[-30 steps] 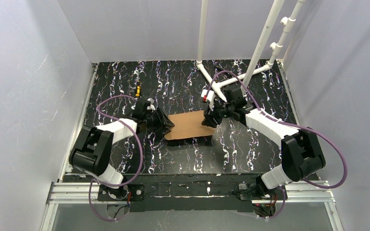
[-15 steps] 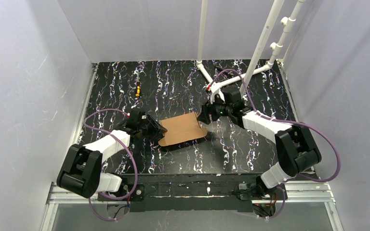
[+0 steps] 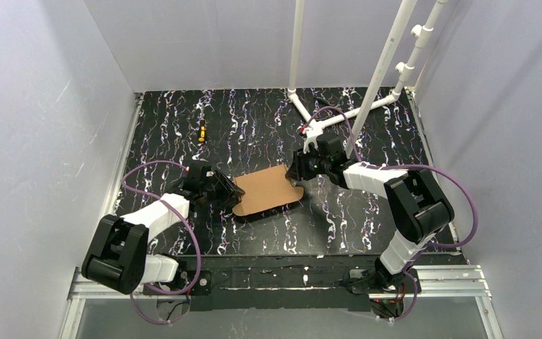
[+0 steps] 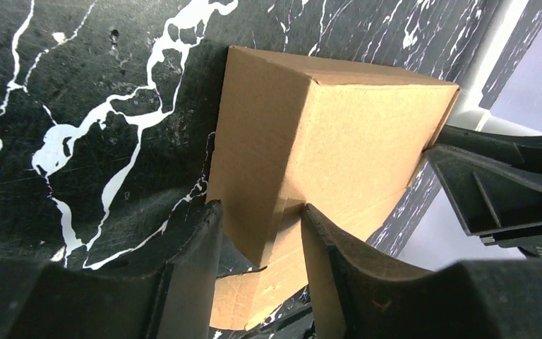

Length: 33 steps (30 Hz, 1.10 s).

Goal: Fold the paper box

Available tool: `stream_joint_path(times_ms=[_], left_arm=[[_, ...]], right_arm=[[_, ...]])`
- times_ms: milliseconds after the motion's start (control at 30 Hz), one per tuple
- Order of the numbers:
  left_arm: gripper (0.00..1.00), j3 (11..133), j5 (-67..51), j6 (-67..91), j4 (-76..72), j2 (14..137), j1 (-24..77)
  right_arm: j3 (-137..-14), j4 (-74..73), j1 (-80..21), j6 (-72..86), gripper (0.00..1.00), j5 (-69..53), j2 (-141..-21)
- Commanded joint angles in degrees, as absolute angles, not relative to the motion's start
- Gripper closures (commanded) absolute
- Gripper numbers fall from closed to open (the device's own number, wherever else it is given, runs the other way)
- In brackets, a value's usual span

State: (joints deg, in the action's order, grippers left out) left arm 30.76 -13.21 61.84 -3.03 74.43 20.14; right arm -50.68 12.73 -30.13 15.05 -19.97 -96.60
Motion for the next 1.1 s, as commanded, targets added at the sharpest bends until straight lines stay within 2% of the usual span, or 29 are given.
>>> stream_joint_path(times_ms=[0, 100, 467, 533, 833, 1067], left_arm=[[0.55, 29.99, -16.02, 59.54, -3.9, 72.47, 20.0], [0.52, 29.49, -18.09, 58.58, -5.27, 71.78, 19.46], [0.24, 22.99, -22.29, 56.33, -12.83, 66.33, 16.62], [0.19, 21.69, -22.04, 56.19, -13.34, 65.05, 16.35], [0.13, 15.83, -24.82, 58.59, -21.54, 62.69, 16.19], [0.09, 14.25, -26.6, 60.52, -30.12, 67.02, 16.19]], right_arm=[[-49.46, 16.42, -29.88, 19.14, 0.62, -20.53, -97.05], [-49.06, 16.82, -29.88, 19.7, 0.71, -20.44, -97.65], [-47.52, 17.73, -29.55, 20.8, 0.97, -17.45, -97.88], [-47.25, 17.75, -29.38, 20.74, 0.99, -16.67, -97.87], [-46.93, 17.31, -28.28, 22.62, 0.99, -15.49, -98.64], [-46.93, 17.14, -26.9, 24.1, 0.99, -15.91, -99.38]])
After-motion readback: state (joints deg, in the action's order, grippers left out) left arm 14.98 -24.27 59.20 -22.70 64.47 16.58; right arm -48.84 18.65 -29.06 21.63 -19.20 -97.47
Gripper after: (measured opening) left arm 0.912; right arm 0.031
